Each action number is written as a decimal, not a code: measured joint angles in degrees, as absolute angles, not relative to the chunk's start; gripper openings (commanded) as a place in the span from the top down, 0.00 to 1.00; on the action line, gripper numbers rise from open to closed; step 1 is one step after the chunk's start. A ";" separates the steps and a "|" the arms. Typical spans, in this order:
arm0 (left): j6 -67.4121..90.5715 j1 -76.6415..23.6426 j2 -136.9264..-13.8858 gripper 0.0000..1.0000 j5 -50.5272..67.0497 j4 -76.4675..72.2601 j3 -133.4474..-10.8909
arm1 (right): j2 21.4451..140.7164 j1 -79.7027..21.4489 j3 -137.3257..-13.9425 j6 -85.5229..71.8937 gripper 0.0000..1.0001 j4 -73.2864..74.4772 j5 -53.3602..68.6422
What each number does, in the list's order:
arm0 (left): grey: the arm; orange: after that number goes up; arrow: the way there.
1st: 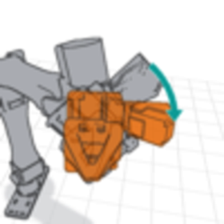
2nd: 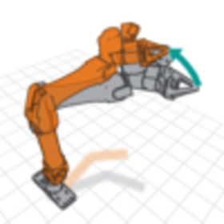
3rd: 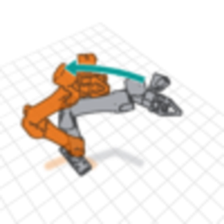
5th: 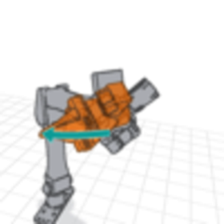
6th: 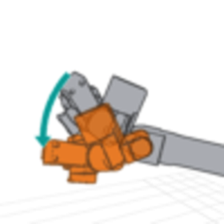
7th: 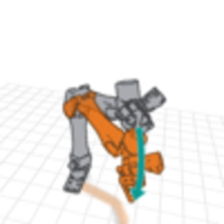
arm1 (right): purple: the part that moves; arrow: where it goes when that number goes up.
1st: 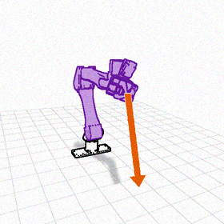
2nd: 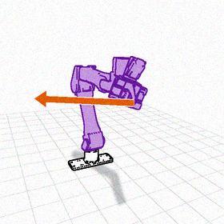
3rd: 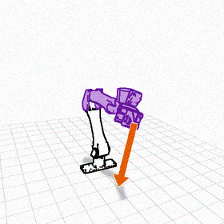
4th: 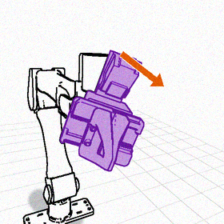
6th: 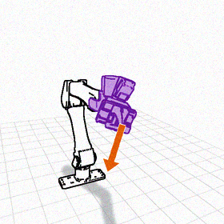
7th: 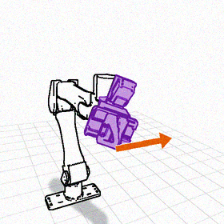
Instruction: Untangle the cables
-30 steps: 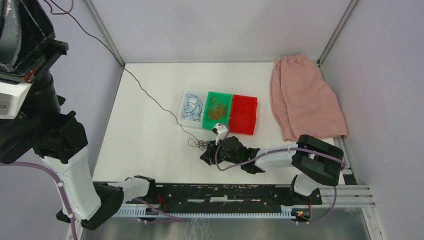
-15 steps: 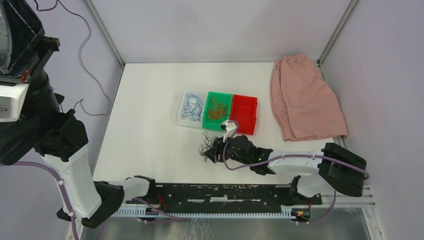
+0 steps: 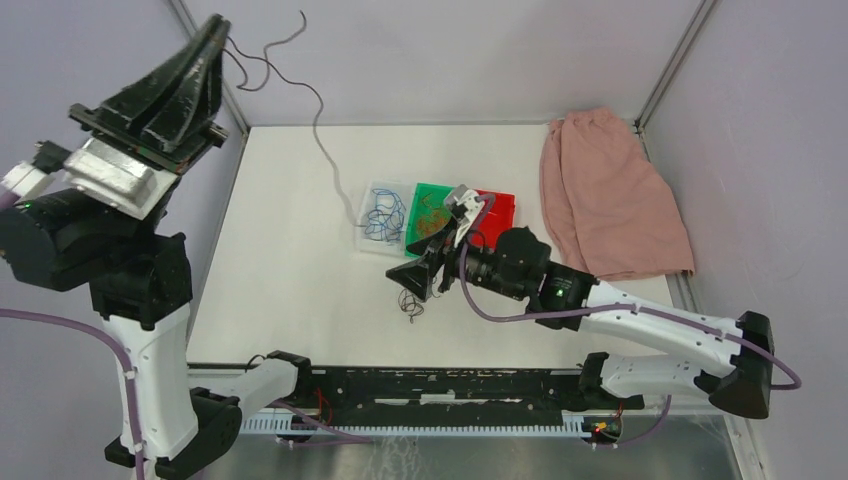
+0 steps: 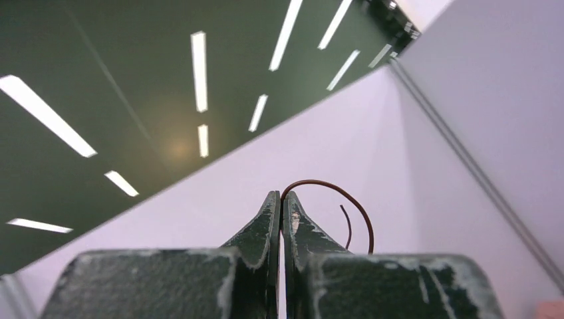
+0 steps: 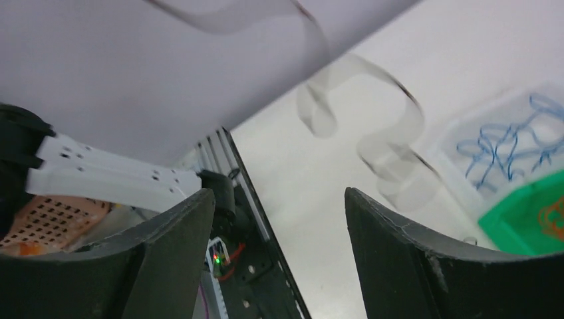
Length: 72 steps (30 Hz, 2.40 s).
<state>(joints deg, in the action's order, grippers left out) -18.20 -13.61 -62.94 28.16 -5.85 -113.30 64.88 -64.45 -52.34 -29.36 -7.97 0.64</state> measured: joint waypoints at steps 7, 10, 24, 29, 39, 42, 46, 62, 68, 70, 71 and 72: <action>-11.66 -13.61 -62.04 0.97 35.81 -1.69 -106.96 | 64.88 -64.42 -62.85 -22.22 0.33 -3.42 -3.92; -8.29 -13.61 -62.63 0.97 37.98 -1.19 -106.26 | 65.84 -64.36 -63.44 -20.01 0.42 -1.72 -7.53; 1.85 -13.58 -63.48 0.96 44.93 0.14 -105.19 | 68.36 -59.75 -62.39 -19.31 0.24 -3.03 -12.32; 1.87 -13.58 -63.11 0.96 45.69 0.78 -104.73 | 69.47 -59.75 -61.39 -20.40 0.22 -7.49 0.95; 1.87 -13.61 -62.67 0.96 45.65 0.75 -104.55 | 72.38 -59.90 -60.40 -25.15 0.57 -19.55 20.34; 1.89 -13.61 -62.67 0.96 45.67 0.73 -104.55 | 73.10 -59.90 -61.25 -24.62 0.99 -17.63 18.76; 1.89 -13.61 -62.57 0.97 45.65 0.73 -104.47 | 72.42 -59.88 -61.58 -23.88 0.99 -14.92 13.41; -1.13 -13.63 -53.47 0.22 53.58 18.94 -77.80 | 65.47 -45.30 -66.22 -22.24 0.99 0.51 -4.60; -15.00 -13.63 -54.13 0.19 53.78 37.26 -73.71 | 65.63 -40.38 -66.35 -21.21 1.00 4.97 -8.08; -18.68 -13.63 -53.41 0.19 53.49 40.60 -73.65 | 65.80 -39.13 -66.35 -20.47 0.99 5.54 -8.64; -20.10 -13.63 -52.84 0.19 53.41 41.65 -73.52 | 65.98 -38.54 -66.35 -19.94 0.99 5.74 -9.02; -21.30 -13.63 -52.18 0.19 53.21 42.44 -73.32 | 66.11 -38.11 -66.35 -19.42 0.99 5.96 -9.34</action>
